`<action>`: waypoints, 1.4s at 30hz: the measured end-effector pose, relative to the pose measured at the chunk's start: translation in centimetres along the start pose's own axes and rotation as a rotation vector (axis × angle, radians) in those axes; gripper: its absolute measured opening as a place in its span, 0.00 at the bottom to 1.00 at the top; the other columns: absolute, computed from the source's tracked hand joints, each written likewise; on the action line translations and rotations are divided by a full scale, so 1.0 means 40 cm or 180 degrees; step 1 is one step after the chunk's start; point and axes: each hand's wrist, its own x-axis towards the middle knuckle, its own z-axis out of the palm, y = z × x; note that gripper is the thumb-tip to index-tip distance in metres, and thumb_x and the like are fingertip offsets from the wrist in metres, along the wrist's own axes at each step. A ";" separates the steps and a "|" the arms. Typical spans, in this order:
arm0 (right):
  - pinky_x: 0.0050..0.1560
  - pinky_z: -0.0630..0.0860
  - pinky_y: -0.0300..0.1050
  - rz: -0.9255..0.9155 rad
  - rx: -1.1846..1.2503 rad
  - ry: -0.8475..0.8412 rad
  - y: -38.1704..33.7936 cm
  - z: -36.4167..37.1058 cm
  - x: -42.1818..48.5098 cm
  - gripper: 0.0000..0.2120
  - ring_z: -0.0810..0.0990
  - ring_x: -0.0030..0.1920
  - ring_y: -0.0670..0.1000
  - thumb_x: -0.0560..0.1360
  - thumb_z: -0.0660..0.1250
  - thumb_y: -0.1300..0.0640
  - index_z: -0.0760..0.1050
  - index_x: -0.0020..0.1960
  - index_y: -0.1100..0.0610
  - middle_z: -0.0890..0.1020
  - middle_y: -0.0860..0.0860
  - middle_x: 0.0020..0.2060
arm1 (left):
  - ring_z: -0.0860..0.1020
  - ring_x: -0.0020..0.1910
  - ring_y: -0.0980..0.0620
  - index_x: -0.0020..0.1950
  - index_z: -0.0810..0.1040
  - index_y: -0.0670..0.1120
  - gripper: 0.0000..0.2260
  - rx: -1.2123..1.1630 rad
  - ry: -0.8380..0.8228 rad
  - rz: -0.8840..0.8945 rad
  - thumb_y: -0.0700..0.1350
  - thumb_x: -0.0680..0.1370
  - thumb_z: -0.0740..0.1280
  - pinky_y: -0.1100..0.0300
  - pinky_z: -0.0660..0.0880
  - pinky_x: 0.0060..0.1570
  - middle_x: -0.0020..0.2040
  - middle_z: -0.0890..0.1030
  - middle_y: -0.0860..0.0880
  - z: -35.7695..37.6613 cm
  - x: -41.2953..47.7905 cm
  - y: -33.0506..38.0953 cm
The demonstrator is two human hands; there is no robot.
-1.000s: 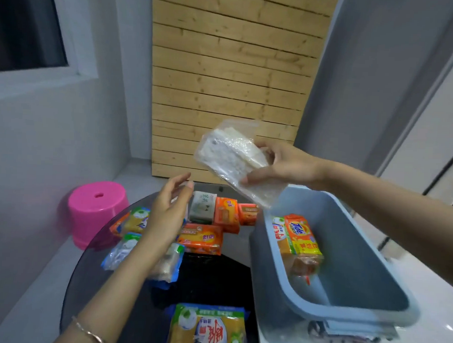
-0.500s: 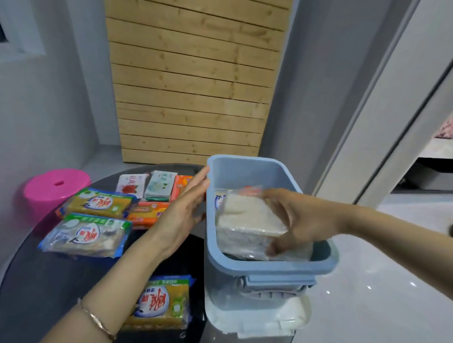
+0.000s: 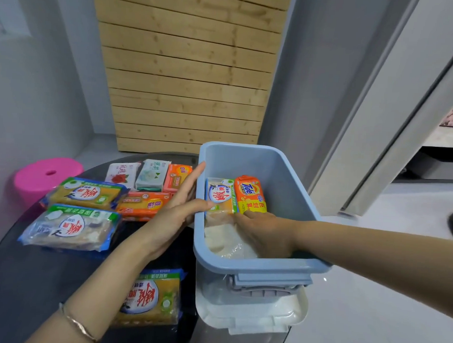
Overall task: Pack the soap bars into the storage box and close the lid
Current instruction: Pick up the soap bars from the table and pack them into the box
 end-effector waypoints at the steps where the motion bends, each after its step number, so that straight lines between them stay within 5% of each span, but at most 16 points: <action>1: 0.71 0.62 0.54 0.0009 0.0020 -0.0034 -0.001 0.004 0.000 0.43 0.65 0.70 0.60 0.73 0.70 0.55 0.45 0.77 0.56 0.66 0.60 0.70 | 0.80 0.51 0.63 0.70 0.62 0.68 0.31 -0.0006 -0.0001 -0.0007 0.42 0.73 0.65 0.68 0.77 0.43 0.52 0.80 0.67 0.000 0.000 0.000; 5: 0.74 0.56 0.51 -0.0084 0.0260 -0.0373 -0.006 -0.003 -0.007 0.43 0.57 0.76 0.56 0.73 0.71 0.59 0.46 0.77 0.58 0.59 0.56 0.75 | 0.81 0.50 0.63 0.69 0.61 0.69 0.33 -0.0041 -0.0011 -0.0008 0.46 0.69 0.67 0.67 0.77 0.42 0.51 0.81 0.67 0.001 -0.007 0.006; 9: 0.70 0.65 0.41 -0.0218 0.1539 -0.0422 0.016 -0.064 -0.051 0.34 0.69 0.70 0.49 0.71 0.73 0.56 0.62 0.72 0.49 0.70 0.47 0.70 | 0.80 0.47 0.68 0.70 0.61 0.67 0.33 -0.0025 -0.0013 0.0010 0.44 0.71 0.67 0.73 0.76 0.39 0.49 0.80 0.71 0.002 -0.007 0.009; 13: 0.69 0.68 0.43 0.0110 0.2223 0.0091 0.027 -0.094 -0.071 0.26 0.74 0.64 0.47 0.69 0.73 0.44 0.71 0.65 0.47 0.76 0.44 0.61 | 0.79 0.53 0.65 0.71 0.62 0.66 0.31 -0.0065 0.0020 0.0061 0.42 0.74 0.67 0.72 0.76 0.42 0.61 0.75 0.63 0.004 -0.012 0.015; 18: 0.62 0.73 0.43 0.0074 0.3047 0.0807 0.007 -0.140 -0.081 0.18 0.78 0.56 0.47 0.72 0.71 0.52 0.76 0.61 0.53 0.80 0.49 0.56 | 0.72 0.65 0.58 0.71 0.65 0.59 0.27 0.0032 0.0188 0.0148 0.43 0.74 0.67 0.57 0.71 0.63 0.69 0.72 0.56 -0.033 -0.024 0.038; 24: 0.56 0.76 0.41 -0.0390 0.3550 0.1286 -0.081 -0.228 -0.027 0.11 0.81 0.49 0.40 0.71 0.72 0.53 0.80 0.54 0.49 0.83 0.40 0.47 | 0.75 0.61 0.61 0.64 0.73 0.57 0.17 0.0762 0.0752 0.0411 0.47 0.75 0.67 0.69 0.77 0.49 0.64 0.77 0.55 -0.236 -0.080 0.081; 29: 0.59 0.75 0.46 -0.0538 0.3581 0.1139 -0.247 -0.288 0.096 0.14 0.80 0.52 0.45 0.72 0.72 0.53 0.78 0.57 0.52 0.83 0.50 0.53 | 0.73 0.59 0.60 0.63 0.73 0.54 0.19 0.1926 0.1204 0.0128 0.49 0.73 0.70 0.62 0.67 0.59 0.63 0.76 0.53 -0.461 -0.148 0.065; 32: 0.53 0.76 0.44 -0.0193 0.3852 0.0866 -0.300 -0.277 0.169 0.14 0.78 0.54 0.49 0.72 0.72 0.52 0.76 0.56 0.53 0.80 0.52 0.54 | 0.69 0.61 0.57 0.69 0.68 0.47 0.25 0.2033 0.1539 -0.0153 0.50 0.74 0.68 0.63 0.64 0.57 0.70 0.71 0.48 -0.510 -0.145 0.026; 36: 0.65 0.73 0.53 0.0520 0.3777 0.0055 -0.411 -0.239 0.277 0.29 0.70 0.69 0.57 0.74 0.69 0.47 0.67 0.70 0.57 0.67 0.55 0.72 | 0.72 0.67 0.47 0.75 0.59 0.44 0.33 0.1660 0.1697 -0.0836 0.58 0.75 0.64 0.55 0.67 0.65 0.72 0.69 0.44 -0.576 -0.161 -0.026; 40: 0.63 0.73 0.59 0.0968 0.4242 -0.0362 -0.453 -0.191 0.328 0.37 0.66 0.71 0.63 0.73 0.68 0.45 0.56 0.76 0.56 0.60 0.59 0.75 | 0.83 0.43 0.59 0.64 0.73 0.47 0.21 0.1051 0.1261 -0.1097 0.59 0.77 0.59 0.68 0.77 0.38 0.57 0.82 0.47 -0.573 -0.171 -0.049; 42: 0.62 0.73 0.61 0.1027 0.4519 -0.0609 -0.468 -0.159 0.341 0.35 0.70 0.68 0.63 0.73 0.69 0.45 0.59 0.74 0.54 0.62 0.58 0.74 | 0.81 0.46 0.59 0.61 0.76 0.50 0.18 0.1159 0.1041 -0.1245 0.58 0.79 0.57 0.67 0.75 0.43 0.57 0.82 0.51 -0.557 -0.179 -0.064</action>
